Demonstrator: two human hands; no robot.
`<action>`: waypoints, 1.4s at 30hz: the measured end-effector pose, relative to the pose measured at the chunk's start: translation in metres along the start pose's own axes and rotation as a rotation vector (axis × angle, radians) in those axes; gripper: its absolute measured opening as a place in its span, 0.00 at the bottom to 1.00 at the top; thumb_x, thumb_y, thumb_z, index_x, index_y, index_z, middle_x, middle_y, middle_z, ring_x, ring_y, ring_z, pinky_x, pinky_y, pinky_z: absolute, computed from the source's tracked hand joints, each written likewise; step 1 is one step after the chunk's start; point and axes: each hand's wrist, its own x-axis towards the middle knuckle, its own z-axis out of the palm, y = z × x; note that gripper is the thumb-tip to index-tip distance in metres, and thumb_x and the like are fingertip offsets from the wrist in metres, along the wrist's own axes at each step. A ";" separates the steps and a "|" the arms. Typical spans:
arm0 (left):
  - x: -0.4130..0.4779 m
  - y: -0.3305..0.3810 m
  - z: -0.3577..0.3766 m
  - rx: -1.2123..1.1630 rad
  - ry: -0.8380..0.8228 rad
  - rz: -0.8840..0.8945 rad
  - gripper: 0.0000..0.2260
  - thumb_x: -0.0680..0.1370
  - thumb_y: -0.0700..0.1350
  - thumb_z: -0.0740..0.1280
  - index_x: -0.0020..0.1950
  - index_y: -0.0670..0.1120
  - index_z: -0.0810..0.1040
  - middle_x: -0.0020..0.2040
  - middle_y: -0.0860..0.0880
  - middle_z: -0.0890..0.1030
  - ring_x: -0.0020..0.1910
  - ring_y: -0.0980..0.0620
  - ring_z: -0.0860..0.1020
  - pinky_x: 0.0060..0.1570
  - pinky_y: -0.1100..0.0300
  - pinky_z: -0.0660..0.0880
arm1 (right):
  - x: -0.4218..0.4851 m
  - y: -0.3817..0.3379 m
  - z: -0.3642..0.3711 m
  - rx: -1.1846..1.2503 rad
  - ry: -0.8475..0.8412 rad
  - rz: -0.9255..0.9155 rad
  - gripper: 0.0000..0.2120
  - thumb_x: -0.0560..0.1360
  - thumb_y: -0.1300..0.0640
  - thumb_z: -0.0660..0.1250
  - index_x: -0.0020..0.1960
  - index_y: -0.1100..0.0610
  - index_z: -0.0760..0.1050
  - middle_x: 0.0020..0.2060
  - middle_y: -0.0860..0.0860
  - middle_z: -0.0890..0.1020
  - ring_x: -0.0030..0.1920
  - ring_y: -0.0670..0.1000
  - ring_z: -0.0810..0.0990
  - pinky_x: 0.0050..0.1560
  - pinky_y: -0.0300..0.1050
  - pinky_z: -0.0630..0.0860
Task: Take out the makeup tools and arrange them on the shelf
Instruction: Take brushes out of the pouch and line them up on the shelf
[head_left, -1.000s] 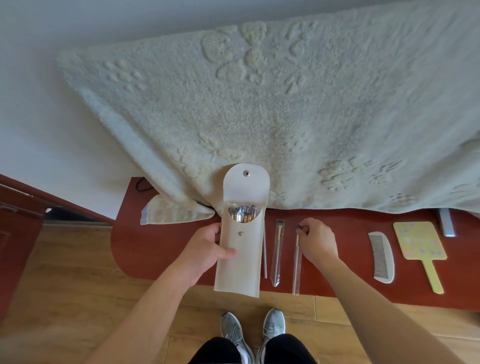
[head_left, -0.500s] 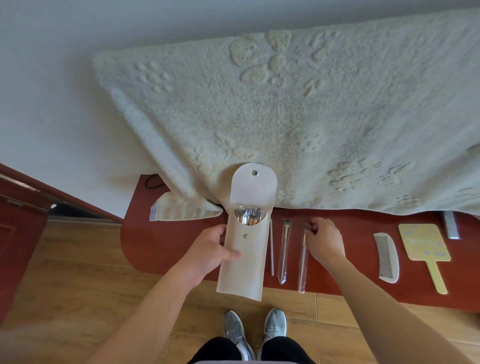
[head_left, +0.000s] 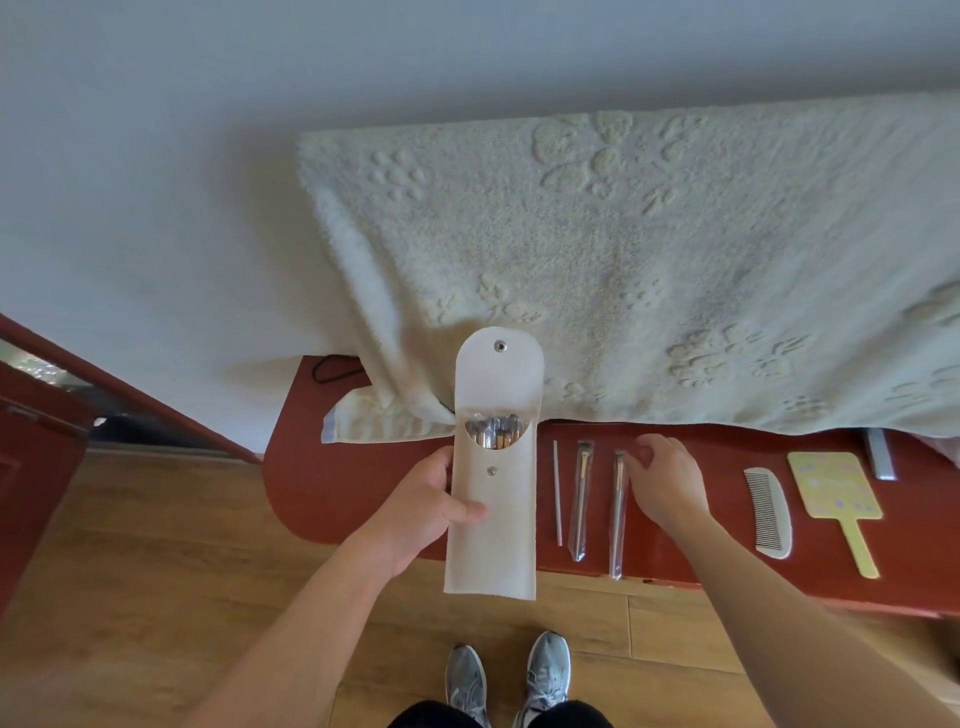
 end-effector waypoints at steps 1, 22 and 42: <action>-0.002 0.000 -0.002 -0.012 -0.001 0.021 0.28 0.69 0.33 0.72 0.66 0.51 0.74 0.59 0.51 0.83 0.59 0.49 0.81 0.65 0.42 0.73 | -0.003 -0.001 -0.001 -0.003 0.000 0.002 0.17 0.78 0.51 0.66 0.63 0.58 0.74 0.52 0.52 0.77 0.45 0.48 0.72 0.48 0.41 0.68; -0.005 -0.008 -0.038 -0.218 0.000 0.229 0.28 0.68 0.31 0.67 0.67 0.48 0.73 0.60 0.44 0.81 0.61 0.45 0.79 0.66 0.41 0.72 | -0.037 -0.013 0.008 -0.182 -0.119 0.072 0.07 0.76 0.56 0.66 0.52 0.56 0.75 0.44 0.49 0.73 0.43 0.51 0.73 0.45 0.44 0.69; 0.015 -0.010 -0.021 -0.341 0.114 0.194 0.17 0.75 0.51 0.71 0.63 0.49 0.78 0.57 0.48 0.84 0.59 0.48 0.81 0.65 0.41 0.73 | -0.030 -0.002 0.007 -0.188 -0.155 0.083 0.15 0.77 0.53 0.66 0.62 0.55 0.74 0.54 0.52 0.76 0.45 0.50 0.73 0.48 0.42 0.71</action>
